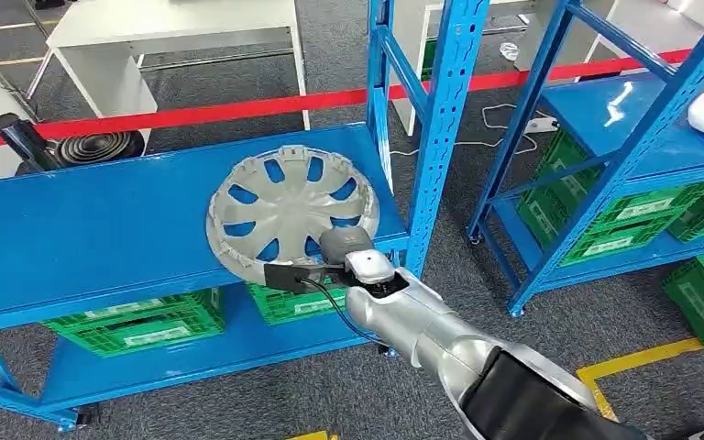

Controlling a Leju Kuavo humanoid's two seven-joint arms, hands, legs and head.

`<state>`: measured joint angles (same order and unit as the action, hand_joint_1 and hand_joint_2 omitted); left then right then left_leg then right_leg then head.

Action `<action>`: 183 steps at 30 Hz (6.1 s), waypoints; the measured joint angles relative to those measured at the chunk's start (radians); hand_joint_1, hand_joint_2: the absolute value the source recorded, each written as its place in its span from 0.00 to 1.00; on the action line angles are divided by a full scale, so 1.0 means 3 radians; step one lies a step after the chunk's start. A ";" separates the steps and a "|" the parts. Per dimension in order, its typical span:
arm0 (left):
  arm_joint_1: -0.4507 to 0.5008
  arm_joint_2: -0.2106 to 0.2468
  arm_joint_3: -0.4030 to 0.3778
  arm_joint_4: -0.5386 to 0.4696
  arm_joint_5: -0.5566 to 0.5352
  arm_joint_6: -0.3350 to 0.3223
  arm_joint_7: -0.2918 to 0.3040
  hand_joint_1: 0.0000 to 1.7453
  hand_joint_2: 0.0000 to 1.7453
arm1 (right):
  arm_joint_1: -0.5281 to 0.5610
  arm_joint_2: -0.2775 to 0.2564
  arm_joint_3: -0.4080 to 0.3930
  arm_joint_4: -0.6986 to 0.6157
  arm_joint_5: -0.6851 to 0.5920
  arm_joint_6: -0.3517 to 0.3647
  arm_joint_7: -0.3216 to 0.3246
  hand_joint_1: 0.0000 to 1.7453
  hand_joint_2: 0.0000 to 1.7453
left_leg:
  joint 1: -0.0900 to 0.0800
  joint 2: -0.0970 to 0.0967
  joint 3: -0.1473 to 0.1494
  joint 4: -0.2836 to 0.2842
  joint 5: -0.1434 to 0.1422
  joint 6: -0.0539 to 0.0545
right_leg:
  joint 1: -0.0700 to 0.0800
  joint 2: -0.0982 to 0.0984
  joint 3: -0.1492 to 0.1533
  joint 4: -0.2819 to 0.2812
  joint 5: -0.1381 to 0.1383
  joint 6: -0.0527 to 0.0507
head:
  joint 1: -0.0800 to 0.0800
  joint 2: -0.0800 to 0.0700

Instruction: Take the parts from the cabinet and place them on the table.

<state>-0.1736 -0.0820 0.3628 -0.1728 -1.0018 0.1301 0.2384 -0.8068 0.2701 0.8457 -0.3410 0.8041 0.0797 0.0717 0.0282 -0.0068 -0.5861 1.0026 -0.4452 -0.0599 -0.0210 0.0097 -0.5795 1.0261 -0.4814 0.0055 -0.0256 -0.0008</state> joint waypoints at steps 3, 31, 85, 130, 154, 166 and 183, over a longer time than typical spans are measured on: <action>-0.0001 -0.0009 0.0004 0.0000 0.0000 0.0011 0.0001 0.00 0.00 | 0.0000 0.0000 0.0000 0.0010 -0.0014 -0.0020 0.0004 1.00 1.00 | 0.0000 0.0000 0.0000 0.0000 0.0000 0.0000 | 0.0000 0.0000 0.0001 -0.0001 0.0000 0.0000 | 0.0000 0.0000; 0.0002 -0.0017 0.0009 0.0000 -0.0071 -0.0005 -0.0104 0.00 0.00 | -0.0119 -0.0005 -0.0032 -0.0255 -0.0140 -0.0651 -0.0459 1.00 1.00 | -0.0005 0.0000 -0.0006 0.0000 0.0000 0.0002 | 0.0000 0.0003 -0.0008 0.0000 0.0004 0.0011 | -0.0001 0.0000; 0.0124 -0.0037 0.0250 0.0000 -0.0081 0.0099 -0.0197 0.00 0.00 | -0.0106 -0.0158 -0.0004 -0.1561 0.0210 -0.0895 -0.0251 1.00 1.00 | -0.0005 -0.0001 -0.0026 0.0000 0.0000 0.0002 | 0.0000 0.0002 -0.0026 -0.0001 0.0002 0.0012 | 0.0000 0.0000; 0.0100 -0.0062 0.0299 0.0000 -0.0299 0.0029 -0.0167 0.00 0.00 | -0.0226 0.0048 -0.0276 -0.0158 0.0267 -0.0759 -0.0312 1.00 1.00 | -0.0005 0.0000 -0.0026 -0.0001 -0.0001 0.0002 | 0.0000 0.0004 -0.0026 -0.0001 0.0002 0.0012 | 0.0000 0.0000; 0.0113 -0.0058 0.0306 0.0000 -0.0367 0.0022 -0.0161 0.00 1.00 | -0.0225 0.0139 -0.0276 -0.0114 0.0280 -0.0748 -0.0249 0.00 0.00 | -0.0005 0.0000 -0.0025 -0.0001 0.0000 0.0002 | 0.0000 0.0004 -0.0026 -0.0001 0.0002 0.0012 | 0.0000 0.0000; 0.0111 -0.0058 0.0306 0.0000 -0.0381 0.0018 -0.0187 0.00 1.00 | -0.0226 0.0134 -0.0276 -0.0106 0.0280 -0.0772 -0.0249 0.00 0.00 | -0.0005 0.0000 -0.0024 -0.0001 0.0000 0.0002 | 0.0000 0.0004 -0.0026 -0.0001 0.0002 0.0012 | 0.0000 0.0000; 0.0098 -0.0074 0.0332 -0.0001 -0.0366 0.0010 -0.0136 0.00 0.00 | -0.0225 0.0160 -0.0278 -0.0179 0.0277 -0.0813 -0.0463 0.00 0.00 | -0.0005 0.0000 -0.0024 -0.0001 0.0000 0.0002 | 0.0000 0.0004 -0.0026 -0.0001 0.0002 0.0012 | 0.0000 0.0000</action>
<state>-0.1441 -0.1041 0.4624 -0.1732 -1.1116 0.1331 0.1976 -0.8742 0.3181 0.7622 -0.3948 0.8873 -0.1640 -0.0671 0.0266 -0.0068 -0.5933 1.0023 -0.4452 -0.0593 -0.0210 0.0109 -0.5873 1.0257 -0.4807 0.0092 -0.0256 -0.0008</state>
